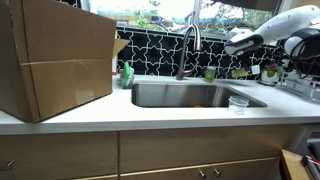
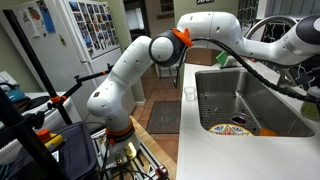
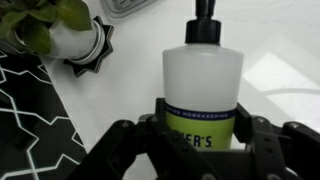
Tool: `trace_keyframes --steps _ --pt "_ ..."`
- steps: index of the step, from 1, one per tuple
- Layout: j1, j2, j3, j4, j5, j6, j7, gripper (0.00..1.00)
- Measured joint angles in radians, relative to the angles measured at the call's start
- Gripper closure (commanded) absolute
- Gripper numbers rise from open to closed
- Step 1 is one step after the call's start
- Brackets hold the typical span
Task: Put the bigger green bottle in an upright position
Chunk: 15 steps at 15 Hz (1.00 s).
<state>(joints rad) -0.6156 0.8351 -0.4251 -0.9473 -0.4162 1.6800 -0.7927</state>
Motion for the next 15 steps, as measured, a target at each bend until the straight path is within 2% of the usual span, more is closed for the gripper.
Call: trace_keyframes --steps 1,5,11,15 --pt "-0.003 0.000 0.000 0.000 0.000 0.000 0.000 0.63" --pt "0.005 0.004 -0.002 0.000 -0.035 0.000 -0.016 0.63" --pt "0.059 0.051 -0.017 0.002 -0.233 0.022 -0.113 0.63" --pt "0.085 0.087 -0.032 -0.004 -0.372 0.105 -0.147 0.63"
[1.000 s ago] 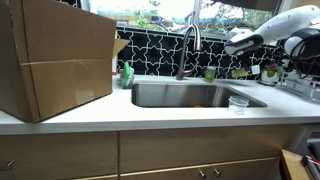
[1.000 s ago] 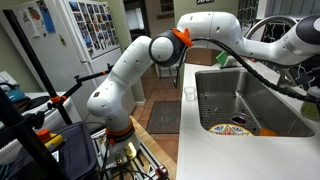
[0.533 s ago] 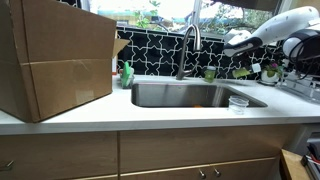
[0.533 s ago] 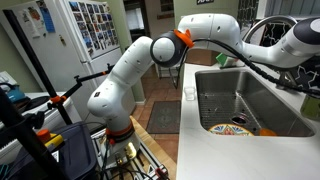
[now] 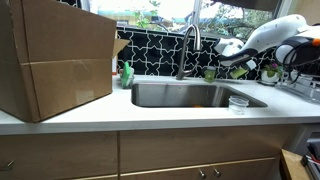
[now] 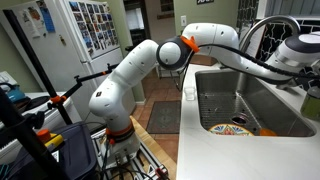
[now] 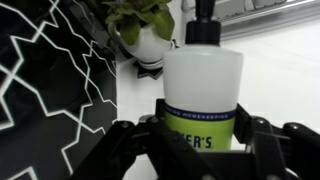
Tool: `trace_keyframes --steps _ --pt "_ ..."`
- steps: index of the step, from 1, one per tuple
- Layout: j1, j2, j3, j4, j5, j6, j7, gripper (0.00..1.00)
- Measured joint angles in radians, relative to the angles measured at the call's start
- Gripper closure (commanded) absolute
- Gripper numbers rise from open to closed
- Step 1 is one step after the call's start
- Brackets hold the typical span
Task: Put the bigger green bottle in an upright position
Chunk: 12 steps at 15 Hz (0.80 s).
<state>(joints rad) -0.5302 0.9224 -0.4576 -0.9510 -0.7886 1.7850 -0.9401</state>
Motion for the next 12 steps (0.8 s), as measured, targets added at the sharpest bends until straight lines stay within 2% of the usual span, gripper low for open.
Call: trace_keyframes --steps 5,12 --pt "0.021 0.005 -0.035 -0.060 -0.183 0.173 -0.022 0.63" --pt "0.061 -0.023 -0.093 -0.216 -0.445 0.467 -0.022 0.63"
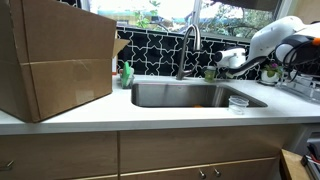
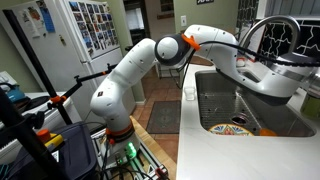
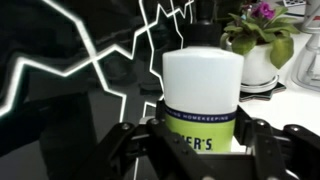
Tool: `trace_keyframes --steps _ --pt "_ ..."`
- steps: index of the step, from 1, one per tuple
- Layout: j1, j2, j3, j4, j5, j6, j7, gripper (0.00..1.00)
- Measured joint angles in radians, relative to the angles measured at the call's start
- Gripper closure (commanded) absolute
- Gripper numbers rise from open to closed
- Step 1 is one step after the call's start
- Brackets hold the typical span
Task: Put the bigger green bottle in an upright position
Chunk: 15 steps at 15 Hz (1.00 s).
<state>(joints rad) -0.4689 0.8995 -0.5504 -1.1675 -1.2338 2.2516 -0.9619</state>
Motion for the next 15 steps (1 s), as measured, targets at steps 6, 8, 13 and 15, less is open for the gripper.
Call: trace_keyframes --steps 6,8,13,15 --pt "0.061 -0.062 -0.057 -0.145 -0.179 0.109 0.043 0.63" --pt "0.087 -0.077 -0.070 -0.190 -0.217 0.109 0.070 0.63" --pt "0.158 -0.103 -0.101 -0.270 -0.325 0.109 0.171 0.63" --pt "0.175 -0.109 -0.098 -0.288 -0.384 0.105 0.204 0.63"
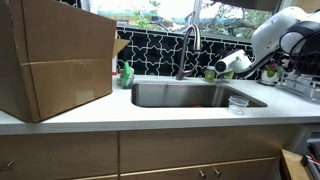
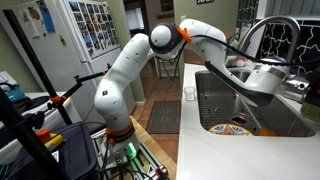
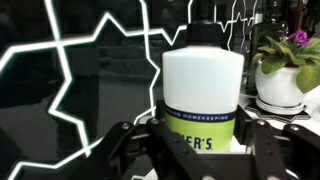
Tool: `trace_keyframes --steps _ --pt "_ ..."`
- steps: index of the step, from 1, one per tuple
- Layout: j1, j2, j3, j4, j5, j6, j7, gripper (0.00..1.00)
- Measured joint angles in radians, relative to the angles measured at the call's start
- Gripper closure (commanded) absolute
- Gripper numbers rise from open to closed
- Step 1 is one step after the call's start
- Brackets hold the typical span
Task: Put the bigger green bottle in an upright position
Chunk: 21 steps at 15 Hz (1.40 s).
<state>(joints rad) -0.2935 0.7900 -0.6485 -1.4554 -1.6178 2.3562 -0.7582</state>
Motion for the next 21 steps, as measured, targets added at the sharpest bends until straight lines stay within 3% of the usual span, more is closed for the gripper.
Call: trace_keyframes --steps 6,18,20,21 --pt "-0.019 -0.041 0.082 -0.048 -0.162 -0.038 0.028 0.63" --pt "-0.078 -0.078 0.194 -0.115 -0.177 -0.192 0.015 0.63" --pt "-0.083 -0.078 0.203 -0.122 -0.177 -0.206 0.015 0.13" --pt "-0.085 -0.078 0.207 -0.124 -0.177 -0.209 0.015 0.12"
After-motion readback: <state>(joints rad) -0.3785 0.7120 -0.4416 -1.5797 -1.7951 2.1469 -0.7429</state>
